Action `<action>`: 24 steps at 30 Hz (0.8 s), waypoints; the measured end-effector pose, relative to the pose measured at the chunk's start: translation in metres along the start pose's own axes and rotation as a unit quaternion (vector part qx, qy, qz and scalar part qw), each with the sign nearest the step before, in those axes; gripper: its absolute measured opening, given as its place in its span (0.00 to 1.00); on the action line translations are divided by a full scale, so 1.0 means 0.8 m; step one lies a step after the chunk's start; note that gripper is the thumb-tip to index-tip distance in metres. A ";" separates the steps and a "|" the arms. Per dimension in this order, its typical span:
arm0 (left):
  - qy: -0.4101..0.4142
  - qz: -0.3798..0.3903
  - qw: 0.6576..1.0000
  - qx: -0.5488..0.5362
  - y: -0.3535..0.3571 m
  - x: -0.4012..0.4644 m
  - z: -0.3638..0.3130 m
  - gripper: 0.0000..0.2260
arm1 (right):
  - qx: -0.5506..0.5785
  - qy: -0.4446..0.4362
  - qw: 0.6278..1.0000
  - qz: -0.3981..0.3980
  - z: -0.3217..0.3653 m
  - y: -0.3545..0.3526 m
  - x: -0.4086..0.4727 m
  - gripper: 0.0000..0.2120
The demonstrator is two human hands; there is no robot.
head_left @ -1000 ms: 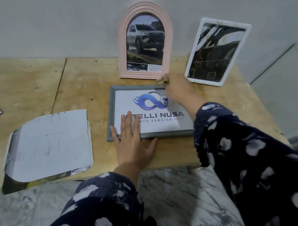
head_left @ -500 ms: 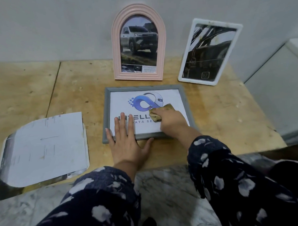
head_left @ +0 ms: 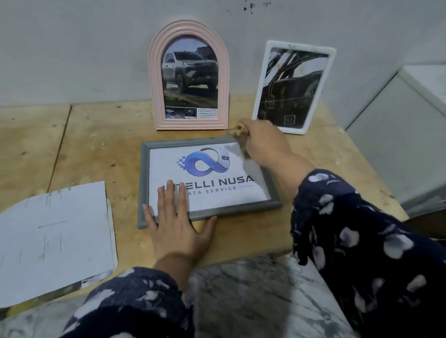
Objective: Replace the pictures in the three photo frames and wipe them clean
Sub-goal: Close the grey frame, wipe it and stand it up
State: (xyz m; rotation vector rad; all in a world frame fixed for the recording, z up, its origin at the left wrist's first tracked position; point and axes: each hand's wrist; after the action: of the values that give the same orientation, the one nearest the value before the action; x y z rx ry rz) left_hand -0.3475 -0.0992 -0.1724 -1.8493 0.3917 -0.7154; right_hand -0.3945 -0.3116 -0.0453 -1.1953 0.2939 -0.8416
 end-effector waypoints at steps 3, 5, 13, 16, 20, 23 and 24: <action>0.003 -0.003 1.000 0.000 0.002 0.001 0.001 0.43 | -0.029 -0.033 0.999 -0.013 -0.015 0.033 0.013 0.25; 0.006 -0.002 1.000 0.002 0.003 0.001 0.002 0.42 | -0.047 -0.015 0.996 0.075 -0.028 0.069 0.009 0.28; 0.010 0.002 1.000 0.017 0.007 0.002 0.003 0.42 | -0.134 0.020 0.988 0.073 -0.037 0.093 0.010 0.20; 0.005 0.003 1.000 0.020 0.008 0.001 0.004 0.42 | -0.100 0.052 0.989 0.094 -0.035 0.095 0.006 0.21; 0.001 -0.002 1.000 0.017 0.008 0.001 0.002 0.42 | -0.122 0.034 0.989 0.082 -0.031 0.096 -0.012 0.21; -0.001 -0.006 1.000 0.018 0.008 0.001 0.003 0.43 | -0.157 0.005 0.982 0.101 -0.031 0.092 -0.029 0.19; -0.002 -0.007 1.000 0.018 0.008 0.000 0.003 0.43 | -0.160 0.004 0.981 0.107 -0.032 0.089 -0.035 0.19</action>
State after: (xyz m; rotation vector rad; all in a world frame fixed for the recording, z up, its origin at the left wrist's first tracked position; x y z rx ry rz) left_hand -0.3457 -0.1000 -0.1786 -1.8206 0.3600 -0.7240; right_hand -0.3993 -0.3016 -0.1254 -1.4294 0.5713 -0.6244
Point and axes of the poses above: each hand's wrist, its own x-axis towards the middle knuckle, its own y-axis out of the palm, z = x × y, and after that the axes turned 12 degrees about -z, right-handed
